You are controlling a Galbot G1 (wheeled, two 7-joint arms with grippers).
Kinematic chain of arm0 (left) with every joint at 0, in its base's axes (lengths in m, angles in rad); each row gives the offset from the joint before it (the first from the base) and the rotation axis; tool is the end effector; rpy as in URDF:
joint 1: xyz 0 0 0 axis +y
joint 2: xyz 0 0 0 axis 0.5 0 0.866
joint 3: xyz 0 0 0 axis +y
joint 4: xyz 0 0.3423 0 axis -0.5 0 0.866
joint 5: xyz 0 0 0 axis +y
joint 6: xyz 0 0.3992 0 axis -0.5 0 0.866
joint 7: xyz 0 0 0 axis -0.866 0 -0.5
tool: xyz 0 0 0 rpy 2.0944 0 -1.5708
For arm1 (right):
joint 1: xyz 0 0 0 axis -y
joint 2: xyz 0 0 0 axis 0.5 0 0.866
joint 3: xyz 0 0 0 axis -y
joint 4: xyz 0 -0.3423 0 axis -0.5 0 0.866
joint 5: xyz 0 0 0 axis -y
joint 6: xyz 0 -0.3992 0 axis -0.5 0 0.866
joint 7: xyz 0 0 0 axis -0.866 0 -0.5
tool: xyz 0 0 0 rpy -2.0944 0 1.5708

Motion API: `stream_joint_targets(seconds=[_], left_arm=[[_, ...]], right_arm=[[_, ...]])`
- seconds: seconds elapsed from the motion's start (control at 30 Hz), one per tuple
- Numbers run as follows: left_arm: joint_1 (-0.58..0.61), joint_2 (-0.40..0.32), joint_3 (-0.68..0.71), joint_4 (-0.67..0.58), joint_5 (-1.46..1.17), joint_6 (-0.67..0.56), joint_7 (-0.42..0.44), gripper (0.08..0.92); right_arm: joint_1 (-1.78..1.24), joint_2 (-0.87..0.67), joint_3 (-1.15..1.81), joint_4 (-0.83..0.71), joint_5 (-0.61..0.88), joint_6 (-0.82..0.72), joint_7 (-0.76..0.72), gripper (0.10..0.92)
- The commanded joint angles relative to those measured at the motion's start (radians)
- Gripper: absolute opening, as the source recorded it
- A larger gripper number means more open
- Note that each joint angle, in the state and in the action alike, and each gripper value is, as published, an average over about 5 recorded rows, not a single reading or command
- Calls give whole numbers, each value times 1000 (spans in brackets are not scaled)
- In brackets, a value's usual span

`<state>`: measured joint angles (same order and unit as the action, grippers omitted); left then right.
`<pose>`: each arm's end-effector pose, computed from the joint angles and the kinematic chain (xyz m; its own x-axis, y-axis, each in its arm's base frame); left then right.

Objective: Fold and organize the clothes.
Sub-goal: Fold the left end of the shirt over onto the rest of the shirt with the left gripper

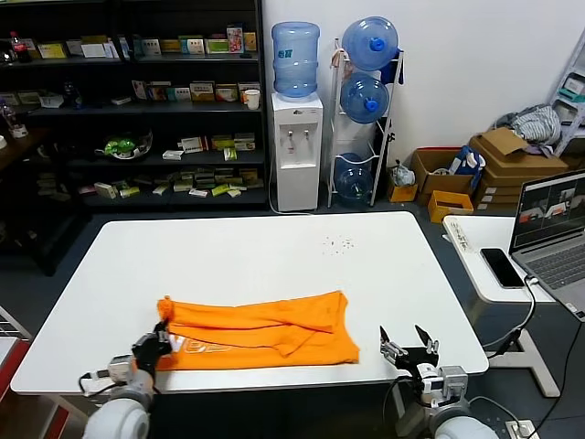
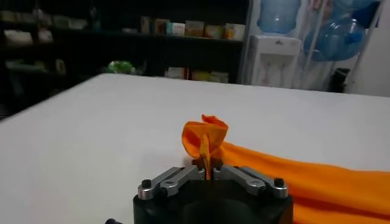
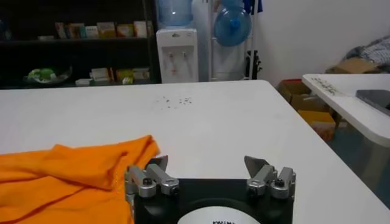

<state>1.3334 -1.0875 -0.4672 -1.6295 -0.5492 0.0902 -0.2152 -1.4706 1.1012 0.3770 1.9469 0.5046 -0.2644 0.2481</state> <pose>0.2990 0.1283 -0.3932 -0.9264 -0.1314 0.3528 -0.1445 0.9894 -0.0109 0.2531 -0.0402 -0.3324 -0.9099 -0.0603 0.4104 -0.0461 0.9980 0.0443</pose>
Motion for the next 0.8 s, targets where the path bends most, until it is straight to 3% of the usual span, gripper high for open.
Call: stream_joint_targets(seconds=[0.03,0.17,0.3,0.4,0.5,0.63,0.8], left_arm=[[87,316,-289,91,47,-8,47,129],[91,318,-291,89,80,-23,55,129],[108,255,-155,-93,-70,2,44,129],[78,172,4,-241,-216,60,-15,129],[6,66,174,-305,-294,106,-81,129],[-84,-68,300,-304,-316,155,-145,129],[-132,-189,344,-256,-252,173,-170,129]], right_arm=[[13,14,-14,-12,0,6,1,823],[21,26,-26,-15,-2,5,4,823],[25,42,-35,-23,-11,3,8,823],[23,56,-42,-27,-22,3,10,823],[17,74,-44,-28,-35,3,10,823],[6,97,-39,-27,-51,4,11,823],[-5,113,-33,-21,-62,5,11,823]])
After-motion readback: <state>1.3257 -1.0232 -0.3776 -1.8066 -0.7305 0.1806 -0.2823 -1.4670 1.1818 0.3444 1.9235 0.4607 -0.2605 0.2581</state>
